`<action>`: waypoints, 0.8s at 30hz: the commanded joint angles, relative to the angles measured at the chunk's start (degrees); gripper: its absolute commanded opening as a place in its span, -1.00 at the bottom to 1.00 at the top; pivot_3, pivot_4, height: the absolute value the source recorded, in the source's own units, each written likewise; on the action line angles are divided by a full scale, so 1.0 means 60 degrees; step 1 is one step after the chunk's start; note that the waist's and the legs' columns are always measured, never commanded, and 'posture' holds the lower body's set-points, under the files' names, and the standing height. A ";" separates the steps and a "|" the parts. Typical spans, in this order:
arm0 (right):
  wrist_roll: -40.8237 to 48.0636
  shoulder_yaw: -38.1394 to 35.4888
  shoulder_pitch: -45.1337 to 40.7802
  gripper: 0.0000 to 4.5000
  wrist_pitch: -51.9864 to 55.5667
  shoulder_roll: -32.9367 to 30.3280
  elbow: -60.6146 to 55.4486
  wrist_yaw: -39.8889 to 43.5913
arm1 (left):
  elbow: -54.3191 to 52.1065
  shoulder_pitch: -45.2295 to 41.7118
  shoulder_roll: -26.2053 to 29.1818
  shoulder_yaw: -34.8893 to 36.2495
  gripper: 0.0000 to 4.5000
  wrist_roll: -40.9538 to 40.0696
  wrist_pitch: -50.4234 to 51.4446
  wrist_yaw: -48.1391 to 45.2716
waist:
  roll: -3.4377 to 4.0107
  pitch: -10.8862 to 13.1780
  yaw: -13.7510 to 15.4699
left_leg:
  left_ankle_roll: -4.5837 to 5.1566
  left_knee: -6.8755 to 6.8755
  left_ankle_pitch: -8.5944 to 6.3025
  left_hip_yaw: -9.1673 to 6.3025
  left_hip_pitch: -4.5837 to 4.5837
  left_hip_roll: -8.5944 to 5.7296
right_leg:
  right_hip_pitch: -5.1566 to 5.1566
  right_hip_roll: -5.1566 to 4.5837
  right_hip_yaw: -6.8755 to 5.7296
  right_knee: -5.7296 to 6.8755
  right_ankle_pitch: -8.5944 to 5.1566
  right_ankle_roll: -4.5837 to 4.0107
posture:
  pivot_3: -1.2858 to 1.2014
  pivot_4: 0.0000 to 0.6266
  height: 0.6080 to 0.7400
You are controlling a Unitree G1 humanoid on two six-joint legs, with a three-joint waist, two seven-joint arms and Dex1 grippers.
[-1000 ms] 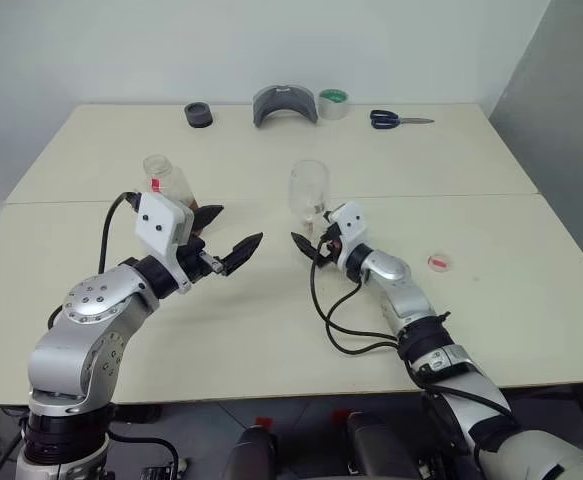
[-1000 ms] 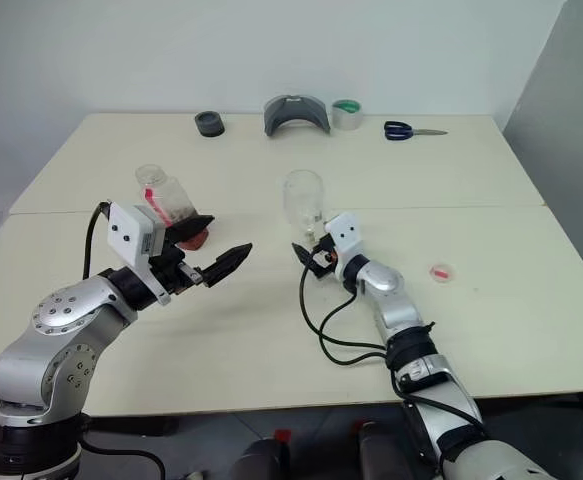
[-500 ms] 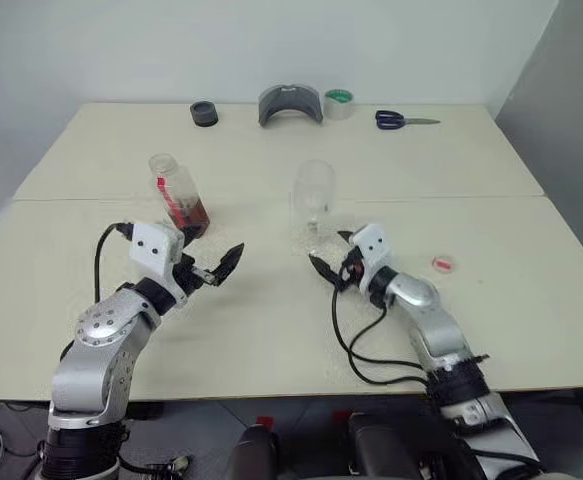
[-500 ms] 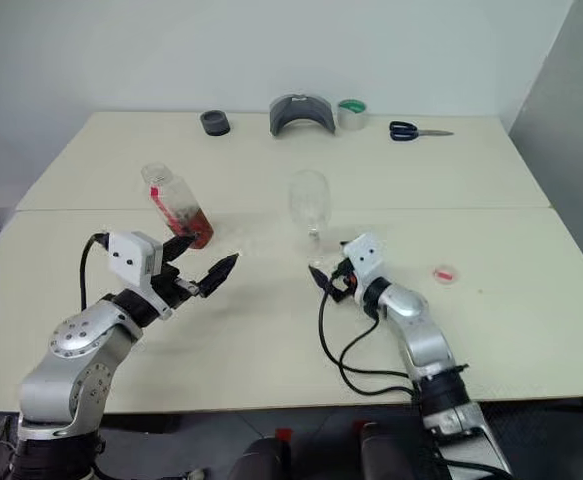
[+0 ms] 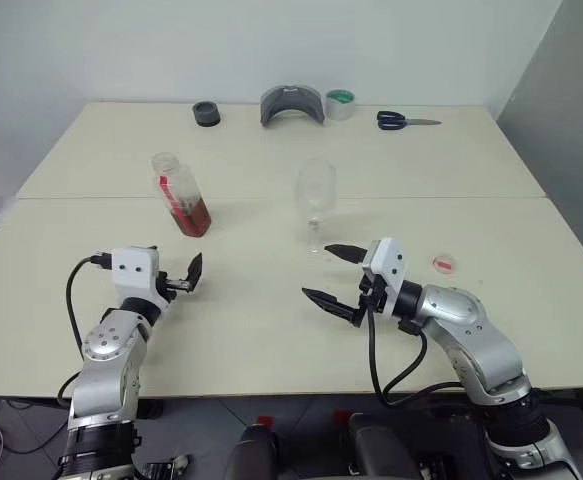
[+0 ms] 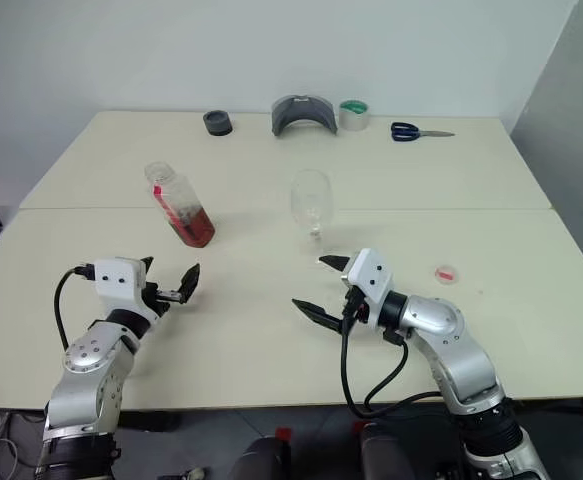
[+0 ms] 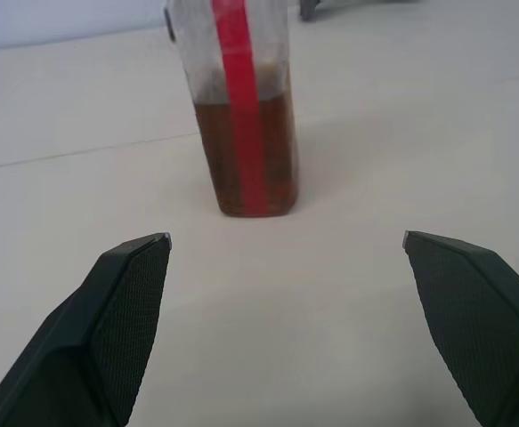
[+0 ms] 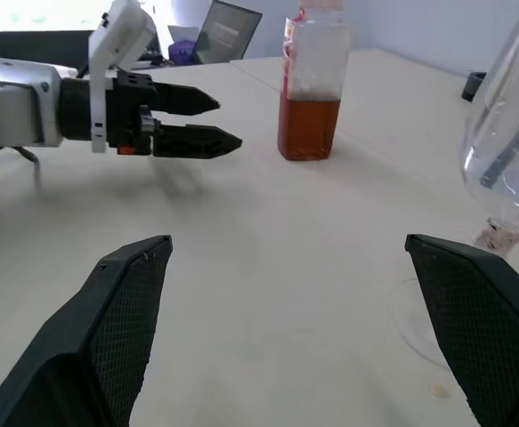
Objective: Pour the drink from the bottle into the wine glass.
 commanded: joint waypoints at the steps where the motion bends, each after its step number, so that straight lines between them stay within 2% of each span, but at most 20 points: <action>1: 0.0222 0.0116 -0.0256 0.99 0.0115 0.0066 -0.0482 -0.0010 | 0.0849 -0.0580 0.0442 0.0328 1.00 -0.0213 -0.0583 -0.0574 | -0.0001 0.0000 0.0006 | 0.0000 0.0000 0.0000 -0.0004 -0.0001 -0.0001 | -0.0001 0.0000 -0.0004 0.0000 -0.0001 0.0002 | 0.03 -0.52 1.00; 11: 0.0154 0.0381 -0.0613 0.99 0.0095 0.0056 -0.0350 -0.0014 | 0.3474 -0.2180 0.0985 0.0104 1.00 -0.0130 -0.1636 -0.1700 | -0.0002 0.0000 0.0045 | -0.0005 -0.0001 0.0003 -0.0010 -0.0008 -0.0003 | -0.0003 -0.0001 -0.0012 -0.0003 0.0000 0.0001 | 0.03 -0.52 1.00; 24: 0.0240 0.0376 -0.0701 0.99 0.0200 -0.0151 -0.0433 0.0055 | 0.4448 -0.3698 0.1017 -0.0330 1.00 0.0271 -0.1814 -0.1819 | -0.0004 0.0001 0.0058 | -0.0034 -0.0001 0.0019 -0.0037 -0.0023 -0.0004 | -0.0007 0.0000 -0.0033 -0.0001 0.0003 -0.0003 | 0.03 -0.52 1.00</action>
